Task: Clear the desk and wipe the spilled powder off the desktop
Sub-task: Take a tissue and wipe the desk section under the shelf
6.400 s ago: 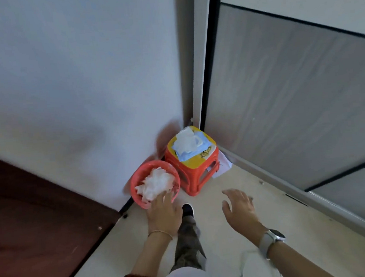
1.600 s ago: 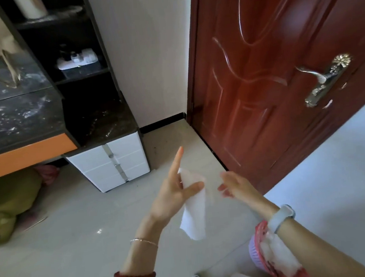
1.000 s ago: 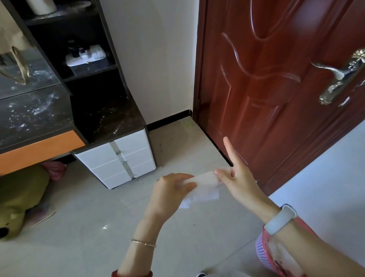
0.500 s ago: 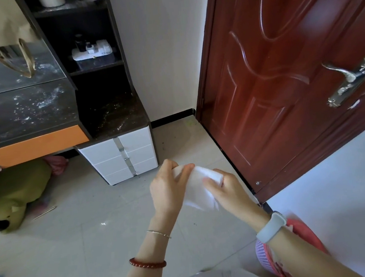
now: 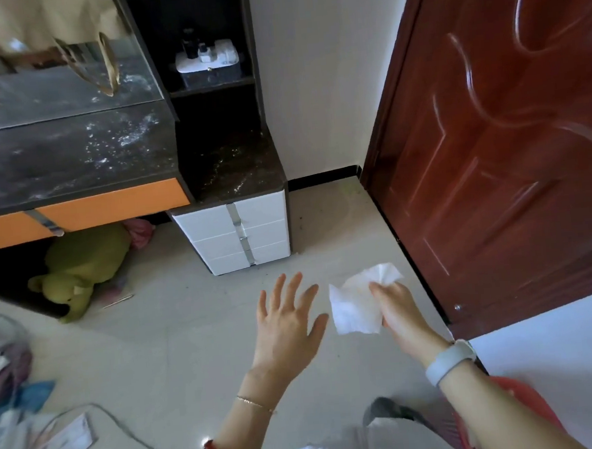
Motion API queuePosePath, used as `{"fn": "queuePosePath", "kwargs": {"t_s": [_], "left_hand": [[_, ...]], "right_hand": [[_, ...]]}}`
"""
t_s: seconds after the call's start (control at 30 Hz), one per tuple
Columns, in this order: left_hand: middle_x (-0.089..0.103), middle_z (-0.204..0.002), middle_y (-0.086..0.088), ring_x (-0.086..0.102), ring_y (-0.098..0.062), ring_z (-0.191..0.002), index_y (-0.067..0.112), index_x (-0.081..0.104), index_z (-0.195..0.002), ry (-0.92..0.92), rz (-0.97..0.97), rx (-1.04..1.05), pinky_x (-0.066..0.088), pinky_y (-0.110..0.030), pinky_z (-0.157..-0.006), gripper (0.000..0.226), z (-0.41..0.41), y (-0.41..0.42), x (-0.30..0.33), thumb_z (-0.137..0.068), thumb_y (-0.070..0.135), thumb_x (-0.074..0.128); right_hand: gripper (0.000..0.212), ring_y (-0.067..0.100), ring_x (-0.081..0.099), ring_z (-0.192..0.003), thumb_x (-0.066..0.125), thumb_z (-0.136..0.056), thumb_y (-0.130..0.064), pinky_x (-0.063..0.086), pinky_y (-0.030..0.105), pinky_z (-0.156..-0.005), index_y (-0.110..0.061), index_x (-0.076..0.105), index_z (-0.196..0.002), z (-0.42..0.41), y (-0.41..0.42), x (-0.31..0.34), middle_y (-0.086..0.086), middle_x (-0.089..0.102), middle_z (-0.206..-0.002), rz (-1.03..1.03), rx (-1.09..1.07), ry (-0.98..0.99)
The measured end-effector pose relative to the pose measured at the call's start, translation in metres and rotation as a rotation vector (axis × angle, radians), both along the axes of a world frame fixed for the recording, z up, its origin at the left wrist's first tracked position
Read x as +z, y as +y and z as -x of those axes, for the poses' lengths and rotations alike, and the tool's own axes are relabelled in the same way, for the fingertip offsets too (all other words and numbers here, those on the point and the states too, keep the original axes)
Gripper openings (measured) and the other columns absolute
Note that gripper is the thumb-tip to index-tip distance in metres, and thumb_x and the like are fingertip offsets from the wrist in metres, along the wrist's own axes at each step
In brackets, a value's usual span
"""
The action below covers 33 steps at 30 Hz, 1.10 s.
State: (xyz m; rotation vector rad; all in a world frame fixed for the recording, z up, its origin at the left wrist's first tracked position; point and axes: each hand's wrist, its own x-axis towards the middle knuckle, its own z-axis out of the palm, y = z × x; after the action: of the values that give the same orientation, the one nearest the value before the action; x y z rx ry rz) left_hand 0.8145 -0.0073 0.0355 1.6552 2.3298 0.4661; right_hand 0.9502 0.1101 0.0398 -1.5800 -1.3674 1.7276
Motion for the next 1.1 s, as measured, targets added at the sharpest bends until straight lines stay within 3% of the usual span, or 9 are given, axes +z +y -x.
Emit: {"fn": "queuePosePath", "kwargs": {"t_s": [0.1,0.17,0.23,0.4,0.53,0.63,0.77,0.9,1.1], "left_hand": [[0.060,-0.121,-0.012,0.053,-0.037,-0.116,0.013,0.060,-0.115,-0.063,0.031,0.264,0.044,-0.052,-0.090,0.048,0.022,-0.002,-0.018,-0.082,0.041,0.040],[0.062,-0.117,-0.013,0.055,-0.038,-0.113,0.011,0.061,-0.113,-0.043,0.068,0.362,0.045,-0.053,-0.088,0.050,0.038,-0.003,-0.028,-0.081,0.041,0.037],[0.060,-0.121,-0.014,0.052,-0.037,-0.116,0.010,0.060,-0.115,-0.018,0.092,0.441,0.042,-0.053,-0.091,0.047,0.057,0.003,-0.037,-0.083,0.039,0.041],[0.045,-0.139,-0.011,0.034,-0.031,-0.132,0.013,0.049,-0.130,-0.025,0.113,0.582,0.026,-0.046,-0.105,0.044,0.109,0.057,-0.047,-0.089,0.028,0.054],[0.038,-0.144,-0.007,0.029,-0.026,-0.135,0.017,0.042,-0.135,-0.030,0.140,0.589,0.025,-0.042,-0.107,0.046,0.160,0.124,-0.039,-0.091,0.031,0.048],[0.032,-0.147,-0.004,0.025,-0.023,-0.137,0.019,0.036,-0.138,-0.018,0.156,0.586,0.023,-0.040,-0.109,0.046,0.204,0.179,-0.029,-0.094,0.034,0.041],[0.038,-0.143,-0.005,0.029,-0.023,-0.135,0.018,0.040,-0.135,-0.011,0.136,0.612,0.027,-0.040,-0.106,0.044,0.251,0.235,-0.021,-0.092,0.031,0.044],[0.033,-0.145,-0.004,0.025,-0.022,-0.136,0.018,0.036,-0.137,-0.053,0.206,0.607,0.026,-0.040,-0.109,0.046,0.282,0.260,-0.031,-0.094,0.032,0.041],[0.023,-0.150,-0.003,0.016,-0.022,-0.139,0.021,0.026,-0.142,-0.126,0.310,0.580,0.021,-0.038,-0.111,0.050,0.333,0.285,-0.075,-0.095,0.036,0.036]], "right_hand": [[0.031,0.016,0.036,-0.057,0.042,-0.087,-0.025,0.027,0.029,-0.050,-0.011,0.036,-0.060,0.010,0.012,-0.007,0.003,0.036,-0.059,-0.286,0.255,-0.238],[0.040,0.011,0.029,-0.051,0.043,-0.092,-0.023,0.023,0.023,-0.047,-0.017,0.026,-0.057,0.020,0.022,-0.011,-0.004,0.029,-0.055,-0.347,0.319,-0.273],[0.043,0.008,0.027,-0.050,0.043,-0.095,-0.015,0.024,0.020,-0.046,-0.020,0.023,-0.057,0.036,0.038,-0.016,-0.006,0.027,-0.054,-0.359,0.366,-0.270],[0.042,0.004,0.030,-0.051,0.041,-0.096,-0.017,0.026,0.018,-0.047,-0.024,0.023,-0.059,0.100,0.100,-0.028,-0.009,0.029,-0.056,-0.346,0.474,-0.263],[0.035,0.010,0.035,-0.051,0.040,-0.096,-0.021,0.026,0.022,-0.047,-0.018,0.030,-0.063,0.160,0.168,-0.032,-0.003,0.034,-0.056,-0.326,0.515,-0.262],[0.024,0.023,0.050,-0.068,0.040,-0.096,-0.023,0.033,0.029,-0.054,-0.004,0.047,-0.083,0.206,0.219,-0.032,0.005,0.052,-0.069,-0.312,0.525,-0.250],[0.017,0.021,0.045,-0.070,0.039,-0.097,-0.019,0.030,0.020,-0.048,-0.009,0.042,-0.083,0.262,0.269,-0.031,0.001,0.048,-0.071,-0.329,0.598,-0.234],[0.017,0.015,0.042,-0.059,0.037,-0.097,-0.019,0.032,0.013,-0.045,-0.005,0.037,-0.088,0.308,0.301,-0.038,-0.002,0.041,-0.063,-0.339,0.638,-0.280],[0.027,0.023,0.037,-0.060,0.039,-0.096,-0.016,0.023,0.024,-0.043,-0.010,0.031,-0.071,0.369,0.342,-0.071,-0.004,0.031,-0.055,-0.441,0.572,-0.364]]}}
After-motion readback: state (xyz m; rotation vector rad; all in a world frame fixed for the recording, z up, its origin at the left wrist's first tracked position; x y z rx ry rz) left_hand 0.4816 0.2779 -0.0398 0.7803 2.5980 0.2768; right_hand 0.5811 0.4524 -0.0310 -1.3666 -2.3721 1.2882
